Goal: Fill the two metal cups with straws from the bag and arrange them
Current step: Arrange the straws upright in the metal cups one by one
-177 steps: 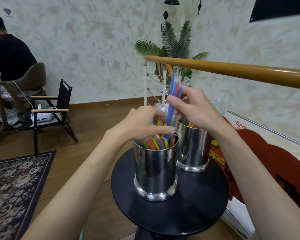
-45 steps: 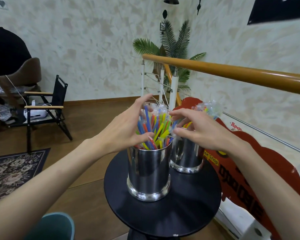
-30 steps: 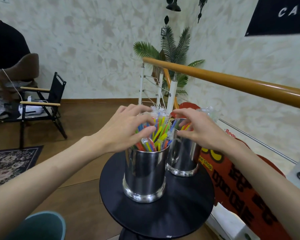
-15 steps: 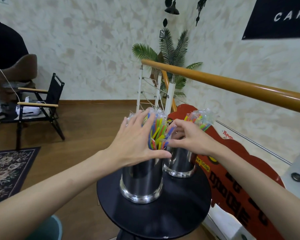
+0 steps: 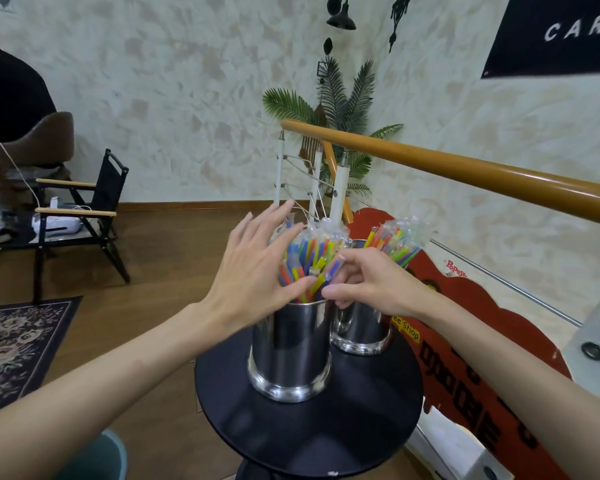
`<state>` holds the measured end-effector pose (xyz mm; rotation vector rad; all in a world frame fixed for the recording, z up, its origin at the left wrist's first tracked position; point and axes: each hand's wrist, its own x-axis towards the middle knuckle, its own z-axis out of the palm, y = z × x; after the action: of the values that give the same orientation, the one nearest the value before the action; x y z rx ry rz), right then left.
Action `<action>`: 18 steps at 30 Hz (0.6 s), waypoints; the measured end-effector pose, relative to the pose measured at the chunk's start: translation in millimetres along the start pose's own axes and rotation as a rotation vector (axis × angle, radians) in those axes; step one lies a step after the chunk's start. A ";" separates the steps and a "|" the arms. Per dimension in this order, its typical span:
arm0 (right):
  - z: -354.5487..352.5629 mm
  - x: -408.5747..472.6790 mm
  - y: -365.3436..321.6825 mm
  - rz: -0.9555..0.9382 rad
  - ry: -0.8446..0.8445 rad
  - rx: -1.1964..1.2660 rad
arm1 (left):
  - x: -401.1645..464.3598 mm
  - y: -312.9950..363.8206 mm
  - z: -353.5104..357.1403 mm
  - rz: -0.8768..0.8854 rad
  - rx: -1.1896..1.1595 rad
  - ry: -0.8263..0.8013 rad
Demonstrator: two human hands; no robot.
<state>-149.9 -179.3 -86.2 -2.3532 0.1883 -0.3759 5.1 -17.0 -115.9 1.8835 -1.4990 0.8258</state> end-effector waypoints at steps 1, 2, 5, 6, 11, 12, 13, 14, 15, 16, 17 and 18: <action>0.3 -0.5 -0.9 0.019 -0.001 0.029 | 1.9 -2.2 -2.2 0.015 0.003 0.022; 0.9 -0.9 -1.5 0.036 0.000 0.055 | 3.8 -4.4 -4.0 0.033 0.009 0.038; 3.4 -3.1 -3.3 0.068 0.034 0.110 | 8.4 -7.9 -7.5 0.135 0.089 0.074; 4.6 -3.8 -3.6 0.071 0.059 0.114 | 9.8 -8.7 -8.5 0.188 0.141 0.082; 9.8 -5.7 -6.0 0.015 0.234 -0.067 | 13.9 -8.2 -6.2 0.486 0.277 0.060; 10.1 -5.9 -5.7 0.007 0.268 -0.112 | 13.2 -6.9 -3.9 0.487 0.261 0.021; 10.0 -6.2 -5.5 0.006 0.296 -0.144 | 11.9 -4.1 -2.2 0.448 0.240 -0.024; 9.9 -6.4 -4.7 0.009 0.316 -0.162 | 10.5 -1.4 0.0 0.380 0.221 -0.073; 9.9 -6.8 -4.6 0.014 0.329 -0.176 | 10.0 1.3 1.4 0.301 0.205 -0.127; 10.0 -7.1 -4.6 0.019 0.334 -0.187 | 11.0 3.8 2.1 0.221 0.204 -0.188; 10.4 -7.5 -5.0 0.025 0.330 -0.185 | 13.0 5.7 2.3 0.157 0.219 -0.252; 11.0 -7.6 -5.5 0.029 0.319 -0.159 | 15.6 7.0 1.8 0.112 0.237 -0.311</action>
<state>-153.4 -166.4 -91.5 -2.4304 0.4157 -0.7464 1.1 -29.3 -104.5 2.1986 -1.7721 0.8187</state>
